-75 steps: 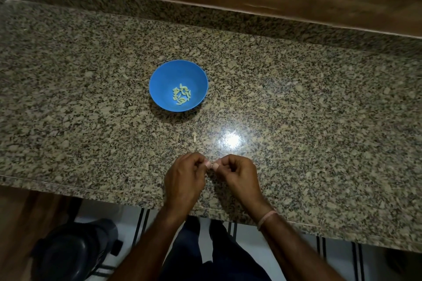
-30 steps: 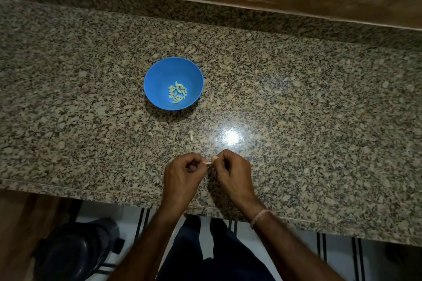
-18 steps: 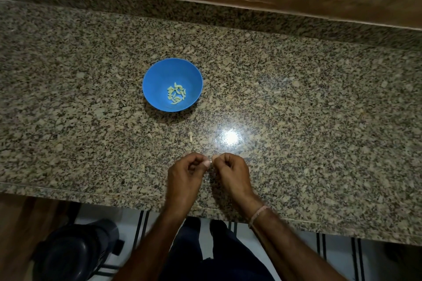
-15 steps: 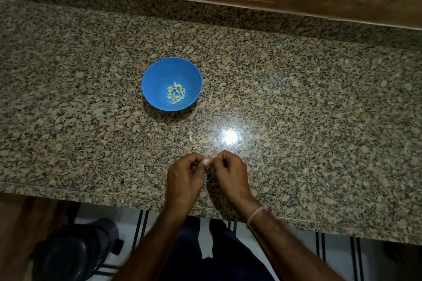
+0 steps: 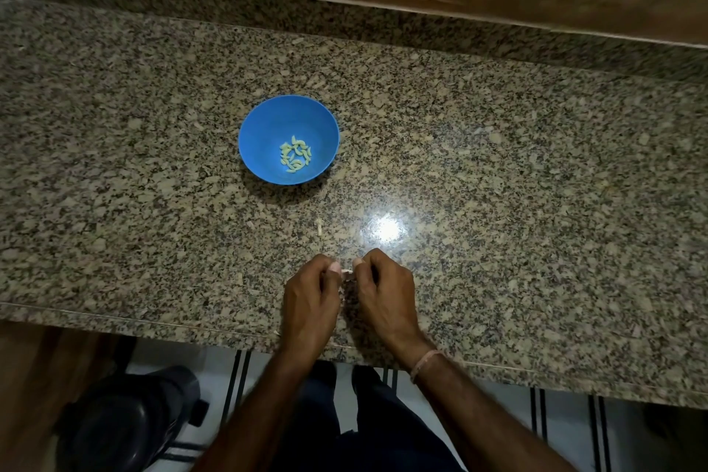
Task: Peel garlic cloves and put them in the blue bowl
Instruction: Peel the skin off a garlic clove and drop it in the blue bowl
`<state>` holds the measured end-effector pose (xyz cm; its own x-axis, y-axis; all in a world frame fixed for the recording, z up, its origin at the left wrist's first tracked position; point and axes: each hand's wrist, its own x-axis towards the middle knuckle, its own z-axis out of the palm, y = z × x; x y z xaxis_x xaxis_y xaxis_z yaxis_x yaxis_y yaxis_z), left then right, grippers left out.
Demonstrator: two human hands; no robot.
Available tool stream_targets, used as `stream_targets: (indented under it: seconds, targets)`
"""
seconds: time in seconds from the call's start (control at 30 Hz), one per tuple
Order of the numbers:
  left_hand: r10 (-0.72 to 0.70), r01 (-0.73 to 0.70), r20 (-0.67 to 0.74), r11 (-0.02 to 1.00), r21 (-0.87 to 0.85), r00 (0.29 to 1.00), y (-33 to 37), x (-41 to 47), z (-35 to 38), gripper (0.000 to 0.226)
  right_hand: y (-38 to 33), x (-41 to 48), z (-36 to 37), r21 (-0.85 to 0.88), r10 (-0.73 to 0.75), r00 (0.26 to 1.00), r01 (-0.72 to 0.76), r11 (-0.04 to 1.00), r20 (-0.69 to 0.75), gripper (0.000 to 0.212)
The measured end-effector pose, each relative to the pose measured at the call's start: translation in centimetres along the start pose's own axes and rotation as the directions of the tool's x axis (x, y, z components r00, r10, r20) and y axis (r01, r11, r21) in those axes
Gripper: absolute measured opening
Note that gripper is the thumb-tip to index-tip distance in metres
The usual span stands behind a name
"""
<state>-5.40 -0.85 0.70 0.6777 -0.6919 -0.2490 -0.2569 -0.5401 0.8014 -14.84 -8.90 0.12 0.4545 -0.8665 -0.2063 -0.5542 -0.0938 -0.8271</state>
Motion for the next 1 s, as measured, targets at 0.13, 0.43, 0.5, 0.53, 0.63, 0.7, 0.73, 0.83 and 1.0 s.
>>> stream_targets:
  seconds: [0.13,0.43,0.5,0.53,0.63,0.7,0.73,0.83,1.0]
  targets:
    - [-0.103,0.105,0.019,0.986,-0.127,0.994,-0.1,-0.2,-0.1,0.034,1.6,0.3,-0.2,-0.110,-0.035,0.998,0.040,0.993,0.047,0.030]
    - [-0.070,0.073,0.045,0.994,-0.077,0.997,-0.9,0.0,0.3,0.031,0.7,0.2,-1.3,0.263,-0.024,0.984,-0.024,0.965,0.178,0.007]
    - [-0.076,0.080,0.053,0.994,-0.077,0.996,-0.8,0.0,0.5,0.036,0.8,0.4,-1.1,0.254,0.005,0.987,-0.047,0.966,0.164,0.014]
    - [-0.086,0.089,0.046,0.994,-0.069,0.995,-0.8,0.1,0.6,0.039,0.9,0.5,-1.1,0.244,0.019,0.988,-0.057,0.968,0.154,0.017]
    - [-0.089,0.089,0.004,0.995,-0.037,0.996,-1.0,0.3,0.5,0.039,1.1,0.5,-1.1,0.208,0.066,0.991,-0.090,0.974,0.120,0.028]
    - [-0.061,0.060,-0.015,0.997,-0.051,0.998,-1.1,0.4,0.4,0.022,1.2,0.6,-1.2,0.199,0.079,0.991,-0.100,0.975,0.107,0.031]
    - [-0.041,0.041,-0.006,0.996,-0.081,0.999,-1.0,0.4,0.3,0.014,1.2,0.6,-1.3,0.194,0.084,0.991,-0.104,0.975,0.108,0.032]
    - [0.074,-0.073,0.026,0.996,-0.055,0.997,-0.7,0.4,0.0,0.006,1.1,0.7,-1.1,0.203,0.097,0.988,-0.121,0.972,0.122,0.032]
    - [0.192,-0.176,-0.046,0.954,0.242,0.980,-0.8,0.3,-0.5,0.008,0.7,0.8,-0.6,0.170,0.059,0.991,-0.080,0.982,0.122,0.031]
